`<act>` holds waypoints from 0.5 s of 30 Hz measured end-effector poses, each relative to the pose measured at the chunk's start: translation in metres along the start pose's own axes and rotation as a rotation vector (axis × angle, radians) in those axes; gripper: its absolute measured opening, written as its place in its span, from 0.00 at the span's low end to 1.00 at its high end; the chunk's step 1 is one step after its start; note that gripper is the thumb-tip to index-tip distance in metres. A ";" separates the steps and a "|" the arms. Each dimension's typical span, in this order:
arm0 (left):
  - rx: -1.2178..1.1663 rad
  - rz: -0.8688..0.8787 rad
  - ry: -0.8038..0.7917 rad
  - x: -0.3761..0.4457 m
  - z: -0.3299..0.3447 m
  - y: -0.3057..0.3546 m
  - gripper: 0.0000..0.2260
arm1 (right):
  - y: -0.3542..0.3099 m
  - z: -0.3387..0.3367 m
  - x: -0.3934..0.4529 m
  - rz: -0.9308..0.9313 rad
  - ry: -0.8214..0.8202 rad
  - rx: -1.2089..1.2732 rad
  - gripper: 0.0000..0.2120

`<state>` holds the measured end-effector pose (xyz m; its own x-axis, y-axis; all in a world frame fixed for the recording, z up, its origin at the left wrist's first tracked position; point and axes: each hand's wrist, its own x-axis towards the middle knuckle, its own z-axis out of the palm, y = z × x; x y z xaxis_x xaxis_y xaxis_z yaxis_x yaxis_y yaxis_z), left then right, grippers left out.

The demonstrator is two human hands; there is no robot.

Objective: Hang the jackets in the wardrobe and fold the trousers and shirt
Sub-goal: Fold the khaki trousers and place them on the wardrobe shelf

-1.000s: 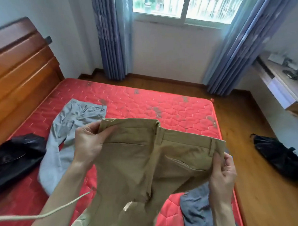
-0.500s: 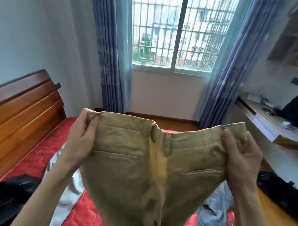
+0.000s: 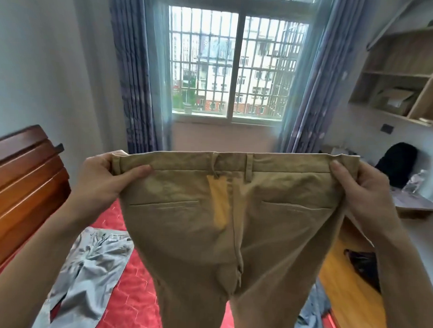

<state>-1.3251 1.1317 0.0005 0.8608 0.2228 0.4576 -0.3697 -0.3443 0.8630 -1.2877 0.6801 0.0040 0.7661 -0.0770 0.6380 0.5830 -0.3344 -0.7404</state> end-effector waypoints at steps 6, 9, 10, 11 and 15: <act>-0.214 0.028 -0.040 0.036 -0.019 0.016 0.18 | -0.017 -0.028 0.030 0.015 -0.065 0.141 0.15; -0.166 -0.082 -0.145 0.048 -0.012 0.014 0.21 | -0.009 -0.019 0.036 0.049 -0.124 0.132 0.20; -0.156 -0.086 -0.157 0.050 -0.010 0.012 0.22 | -0.006 -0.016 0.037 0.065 -0.129 0.137 0.24; -0.152 -0.074 -0.163 0.052 -0.009 0.012 0.23 | -0.005 -0.015 0.037 0.073 -0.132 0.146 0.26; -0.169 0.028 -0.174 0.054 -0.021 0.024 0.21 | -0.007 -0.031 0.041 0.070 -0.188 0.230 0.21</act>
<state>-1.2950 1.1543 0.0507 0.8914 0.0503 0.4505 -0.4347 -0.1871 0.8809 -1.2687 0.6499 0.0422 0.8305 0.0905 0.5496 0.5569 -0.1113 -0.8231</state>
